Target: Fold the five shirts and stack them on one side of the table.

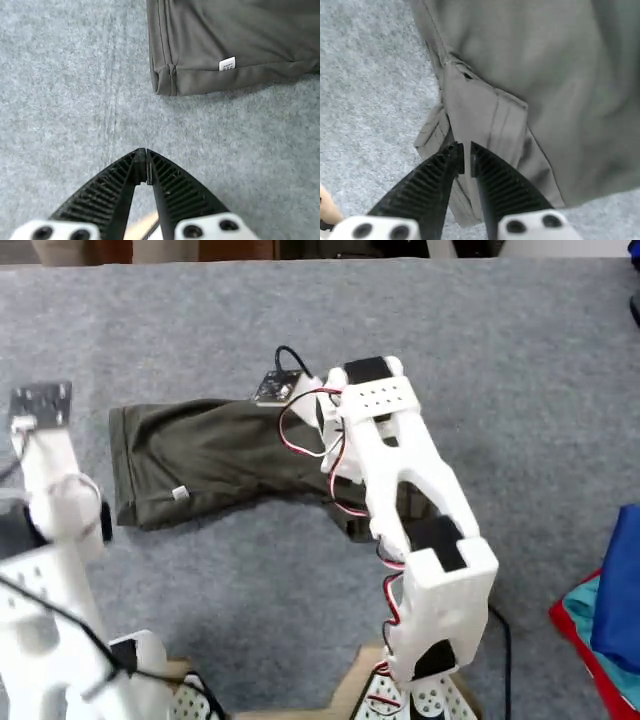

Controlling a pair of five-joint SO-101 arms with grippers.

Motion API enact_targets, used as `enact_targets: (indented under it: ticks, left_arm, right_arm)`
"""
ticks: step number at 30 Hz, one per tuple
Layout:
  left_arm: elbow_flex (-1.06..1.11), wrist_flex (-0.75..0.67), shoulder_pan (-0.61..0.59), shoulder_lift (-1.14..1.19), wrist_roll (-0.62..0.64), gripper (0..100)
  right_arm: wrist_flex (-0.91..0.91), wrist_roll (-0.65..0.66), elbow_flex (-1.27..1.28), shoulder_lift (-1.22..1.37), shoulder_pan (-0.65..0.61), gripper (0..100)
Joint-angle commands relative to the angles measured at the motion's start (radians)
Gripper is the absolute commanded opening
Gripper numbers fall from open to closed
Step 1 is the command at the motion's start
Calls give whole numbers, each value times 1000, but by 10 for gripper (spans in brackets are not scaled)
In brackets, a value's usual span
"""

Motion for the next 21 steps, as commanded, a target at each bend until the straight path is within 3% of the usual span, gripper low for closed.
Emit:
enact_targets:
  ticks: [1,7,17,21]
  left_arm:
    - [140,-52,-8,-160,-6,20]
    - [250,-58,-6,-255,-6,20]
    - [255,-58,-6,-255,-6,20]
    - [245,-54,-8,-263,-6,20]
  right_arm:
    - [-8,-12,-99,22,7,118]
    - [-6,-12,-177,77,5,142]
    - [38,-12,-294,222,12,140]
    - [77,-12,-355,242,16,41]
